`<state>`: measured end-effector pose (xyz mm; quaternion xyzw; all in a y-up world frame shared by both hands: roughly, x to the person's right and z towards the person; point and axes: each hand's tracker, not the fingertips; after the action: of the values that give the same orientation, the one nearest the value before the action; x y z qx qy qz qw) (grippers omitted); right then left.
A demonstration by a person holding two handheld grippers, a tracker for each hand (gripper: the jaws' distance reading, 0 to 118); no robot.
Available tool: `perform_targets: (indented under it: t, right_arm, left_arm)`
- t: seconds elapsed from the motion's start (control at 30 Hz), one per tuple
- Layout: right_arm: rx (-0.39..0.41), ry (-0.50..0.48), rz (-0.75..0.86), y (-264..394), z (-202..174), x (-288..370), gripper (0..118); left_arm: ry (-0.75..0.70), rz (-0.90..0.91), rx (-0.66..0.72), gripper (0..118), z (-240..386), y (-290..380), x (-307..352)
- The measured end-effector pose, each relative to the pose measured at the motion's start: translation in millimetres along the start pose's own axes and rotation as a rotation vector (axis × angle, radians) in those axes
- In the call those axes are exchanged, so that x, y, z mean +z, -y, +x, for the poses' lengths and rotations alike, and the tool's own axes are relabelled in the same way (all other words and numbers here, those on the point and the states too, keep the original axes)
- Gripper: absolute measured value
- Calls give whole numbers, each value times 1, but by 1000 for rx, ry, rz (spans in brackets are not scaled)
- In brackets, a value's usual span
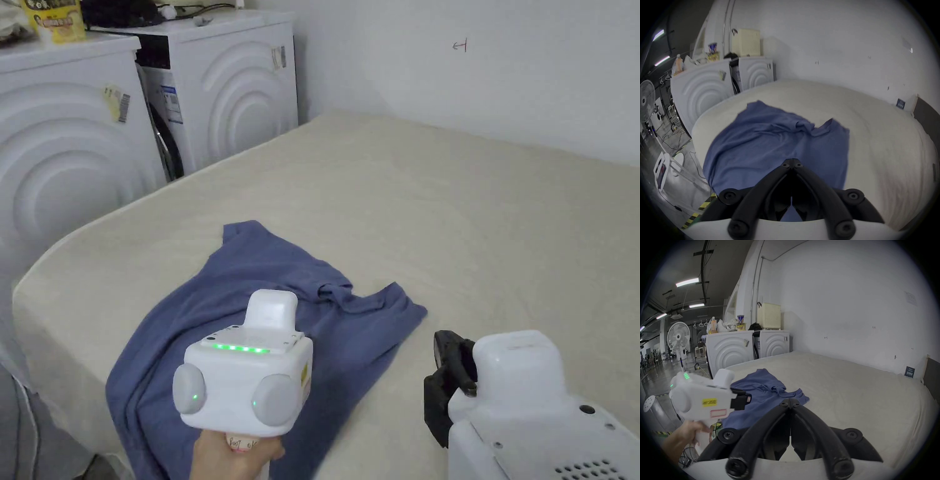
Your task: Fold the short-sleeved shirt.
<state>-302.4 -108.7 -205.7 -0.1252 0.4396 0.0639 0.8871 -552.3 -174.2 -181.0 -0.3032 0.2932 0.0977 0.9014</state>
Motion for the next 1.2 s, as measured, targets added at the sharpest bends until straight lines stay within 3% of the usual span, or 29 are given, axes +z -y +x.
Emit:
perform_targets:
  t: [0.03,0.07,0.1,0.13,0.2,0.3,0.47,0.6,0.7,0.97,1.0,1.13,1.2]
  right_arm:
    - [7,1,-9,1,0,-4,0]
    - [6,-2,-13,2,1,-8,0]
    - [1,-5,-15,3,2,-10,0]
    - [-6,-7,-22,3,4,-13,0]
    - [-17,-6,-32,4,6,-17,0]
    - [-15,-2,-45,7,8,-19,0]
    - [-6,3,-60,9,10,-16,0]
    - [-1,3,-65,9,10,-15,0]
    - [-12,1,-65,8,12,-15,0]
    - [-21,0,-93,14,17,-15,0]
    - [-21,2,-99,15,18,-15,0]
    - [-36,9,-112,17,23,-17,0]
    - [-44,12,-116,18,25,-17,0]
  left_arm:
    - [-2,-28,-13,1,-1,-3,-10]
    - [-12,-4,-6,10,-1,-5,-18]
    - [-18,-12,-18,30,0,-5,-22]
    - [-16,-17,-19,68,-1,-6,-27]
    - [-1,-49,1,112,-4,-10,-37]
    - [29,-90,13,118,-5,-11,-44]
    - [28,-144,15,118,-4,-11,-59]
    - [34,-295,-10,118,-6,2,-83]
    - [60,-132,9,118,-13,17,-71]
    - [15,-235,24,115,-3,2,-68]
    - [13,-230,26,107,-2,1,-67]
    - [-73,-117,29,18,-6,0,-61]
    - [-93,-148,-4,16,-6,2,-59]
